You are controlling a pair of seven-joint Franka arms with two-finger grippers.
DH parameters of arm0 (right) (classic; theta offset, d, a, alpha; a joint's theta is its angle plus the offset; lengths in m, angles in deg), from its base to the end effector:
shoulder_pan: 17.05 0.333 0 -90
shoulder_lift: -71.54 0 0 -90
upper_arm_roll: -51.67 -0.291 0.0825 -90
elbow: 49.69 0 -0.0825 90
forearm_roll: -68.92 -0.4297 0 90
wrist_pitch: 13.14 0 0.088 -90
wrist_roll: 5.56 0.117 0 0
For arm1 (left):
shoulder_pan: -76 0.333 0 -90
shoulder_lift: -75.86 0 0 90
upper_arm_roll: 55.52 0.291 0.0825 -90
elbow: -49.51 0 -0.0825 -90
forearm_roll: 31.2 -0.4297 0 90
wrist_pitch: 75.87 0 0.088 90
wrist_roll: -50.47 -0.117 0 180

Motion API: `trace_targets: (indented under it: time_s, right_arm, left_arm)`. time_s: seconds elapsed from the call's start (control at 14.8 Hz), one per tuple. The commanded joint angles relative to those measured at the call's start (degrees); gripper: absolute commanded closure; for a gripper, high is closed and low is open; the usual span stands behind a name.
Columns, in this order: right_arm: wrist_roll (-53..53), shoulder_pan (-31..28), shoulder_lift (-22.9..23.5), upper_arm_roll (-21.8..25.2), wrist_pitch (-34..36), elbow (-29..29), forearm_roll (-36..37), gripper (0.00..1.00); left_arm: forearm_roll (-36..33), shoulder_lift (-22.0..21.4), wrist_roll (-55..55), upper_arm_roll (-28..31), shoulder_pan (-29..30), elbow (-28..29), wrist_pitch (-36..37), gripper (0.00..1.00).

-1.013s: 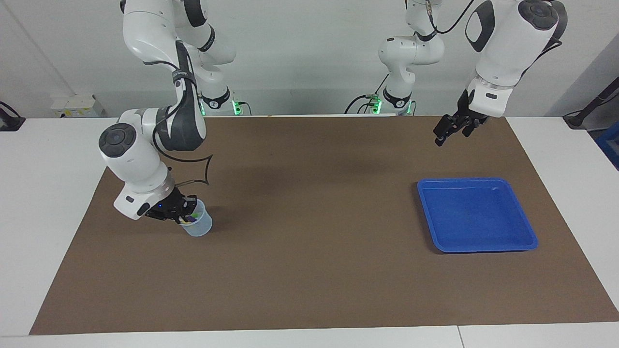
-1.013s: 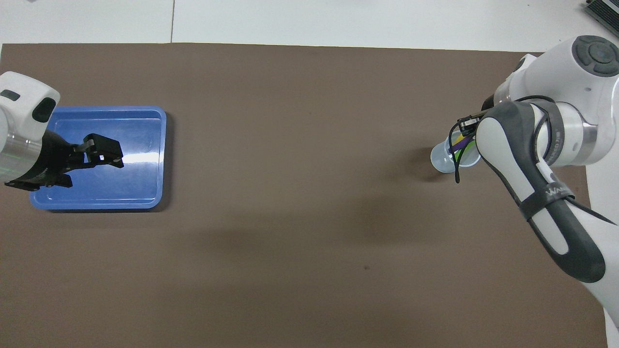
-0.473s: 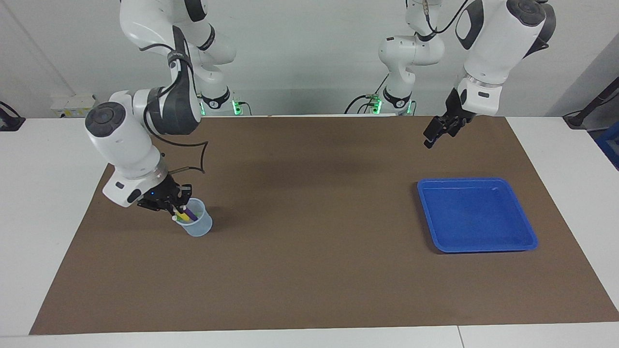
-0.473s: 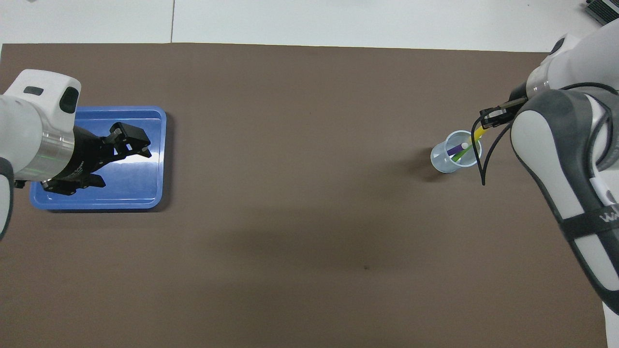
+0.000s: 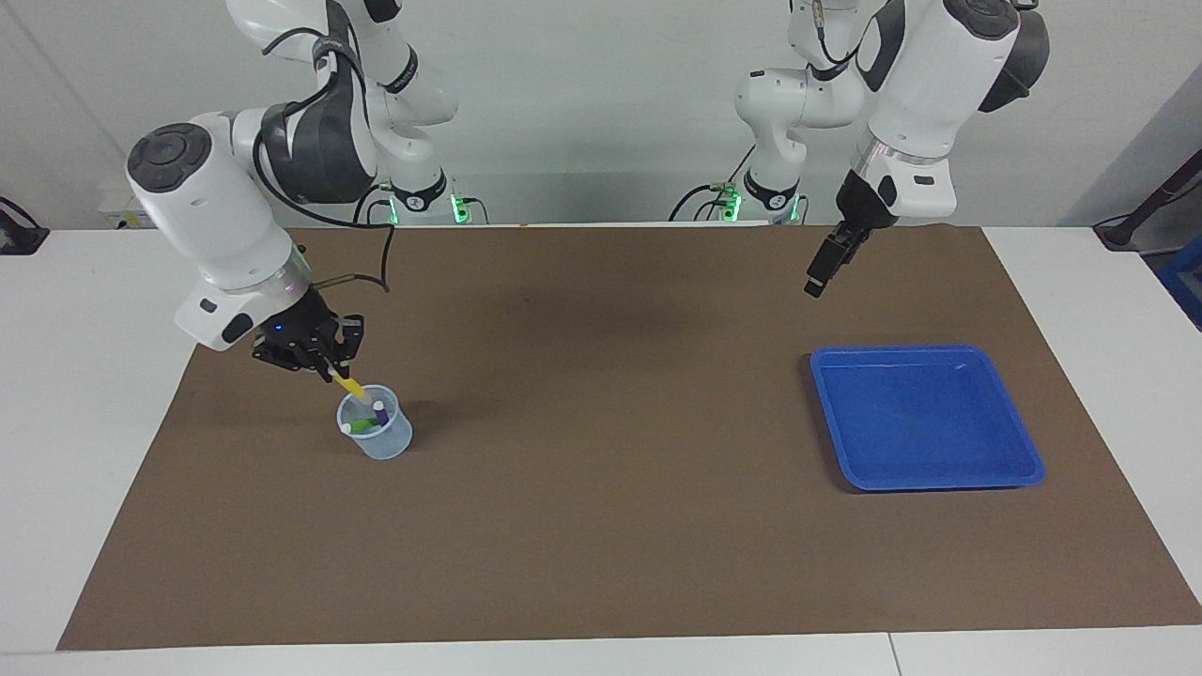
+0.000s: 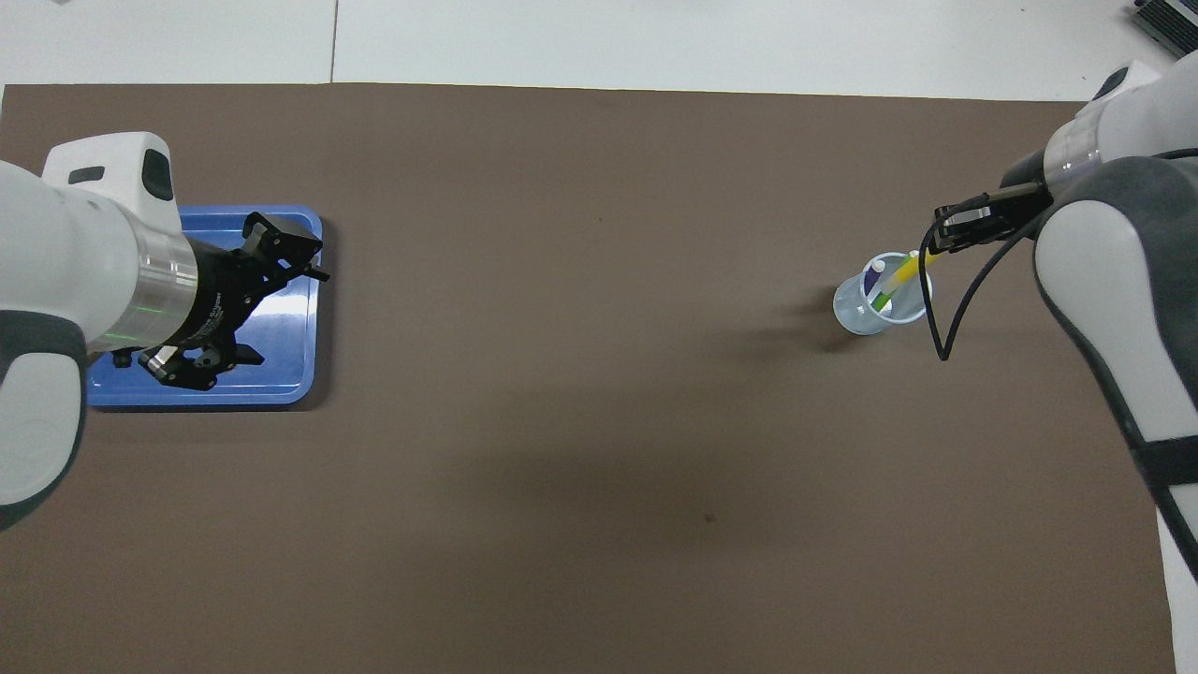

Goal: Right arm passes pens to left for tray arrangement
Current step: 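Lift the yellow pen with the right gripper while the left gripper approaches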

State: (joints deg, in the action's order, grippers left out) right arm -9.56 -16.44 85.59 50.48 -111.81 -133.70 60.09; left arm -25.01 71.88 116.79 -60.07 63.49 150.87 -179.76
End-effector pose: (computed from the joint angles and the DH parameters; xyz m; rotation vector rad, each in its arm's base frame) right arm 0.6763 0.0357 0.5020 -2.9820 -0.1165 -0.0205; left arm 0.5700 -0.1865 0.5497 2.7062 1.2734 0.0265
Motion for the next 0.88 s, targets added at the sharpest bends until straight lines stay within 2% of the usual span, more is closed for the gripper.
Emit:
trace_targets:
  time_s: [0.0, 0.14, 0.27, 0.41, 0.61, 0.81]
  right_arm:
    - [8.45, -0.26, -0.25, -0.39, 2.70, 2.71, -7.83, 1.00]
    - [15.48, -0.09, -0.33, -0.47, 1.21, 2.53, -13.21, 1.00]
    - [21.37, 2.89, -0.25, -0.47, 0.07, 2.10, -15.24, 1.00]
    - [28.22, 4.91, -0.16, -0.47, -2.73, 0.96, -18.23, 1.00]
    - [39.39, 9.30, 0.19, -0.47, -7.74, -1.50, -22.36, 1.00]
    - [46.08, 13.26, 0.46, -0.47, -12.40, -3.96, -24.30, 1.00]
  left_arm:
    - [2.67, -1.38, 11.68, 0.77, -3.30, 2.00, -2.37, 0.00]
    - [5.84, -1.56, 17.67, 0.68, -3.39, 3.05, -5.44, 0.00]
    - [9.79, -1.65, 23.47, 0.77, -4.70, 3.76, -7.46, 0.00]
    - [14.36, -1.73, 31.28, 0.68, -5.76, 5.69, -13.51, 0.00]
    - [14.90, -1.65, 41.75, 0.50, -10.07, 7.89, -23.70, 0.00]
    - [17.01, -0.59, 53.26, 0.41, -14.54, 10.96, -34.52, 0.00]
